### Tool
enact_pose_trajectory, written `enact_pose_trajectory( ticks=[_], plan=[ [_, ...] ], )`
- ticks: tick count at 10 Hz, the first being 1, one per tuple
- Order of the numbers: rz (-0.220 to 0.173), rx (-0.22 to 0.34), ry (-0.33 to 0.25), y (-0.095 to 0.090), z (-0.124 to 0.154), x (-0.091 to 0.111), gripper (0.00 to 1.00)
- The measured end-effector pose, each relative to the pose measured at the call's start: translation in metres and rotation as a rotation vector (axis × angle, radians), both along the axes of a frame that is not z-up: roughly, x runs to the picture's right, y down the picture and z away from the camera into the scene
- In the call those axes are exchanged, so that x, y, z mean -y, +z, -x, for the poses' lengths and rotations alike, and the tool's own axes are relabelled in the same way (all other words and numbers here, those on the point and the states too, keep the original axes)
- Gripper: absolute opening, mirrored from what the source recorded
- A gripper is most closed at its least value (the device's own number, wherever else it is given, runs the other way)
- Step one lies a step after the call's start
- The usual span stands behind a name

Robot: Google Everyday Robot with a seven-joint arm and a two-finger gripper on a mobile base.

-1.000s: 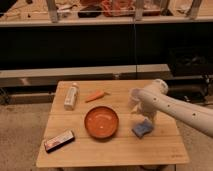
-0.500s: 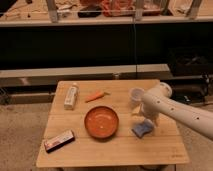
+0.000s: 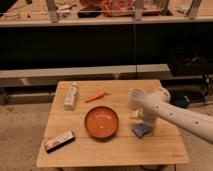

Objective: Place the white sponge in the ceramic bowl

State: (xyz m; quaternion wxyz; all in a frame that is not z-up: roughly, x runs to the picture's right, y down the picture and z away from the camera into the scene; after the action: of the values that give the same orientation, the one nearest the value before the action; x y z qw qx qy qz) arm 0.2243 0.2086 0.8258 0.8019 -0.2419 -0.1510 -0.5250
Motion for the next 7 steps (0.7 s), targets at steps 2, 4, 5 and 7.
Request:
enact_pose_trajectory(
  ticks=[2,4,5,7],
  plan=[
    [0.005,0.008,-0.014,0.013,-0.001,-0.013,0.8],
    [0.009,0.012,-0.023,0.013,-0.003,-0.014,0.8],
    [0.013,0.011,-0.02,0.012,-0.004,-0.015,0.8],
    [0.028,0.015,-0.019,0.017,0.001,-0.019,0.8]
  ],
)
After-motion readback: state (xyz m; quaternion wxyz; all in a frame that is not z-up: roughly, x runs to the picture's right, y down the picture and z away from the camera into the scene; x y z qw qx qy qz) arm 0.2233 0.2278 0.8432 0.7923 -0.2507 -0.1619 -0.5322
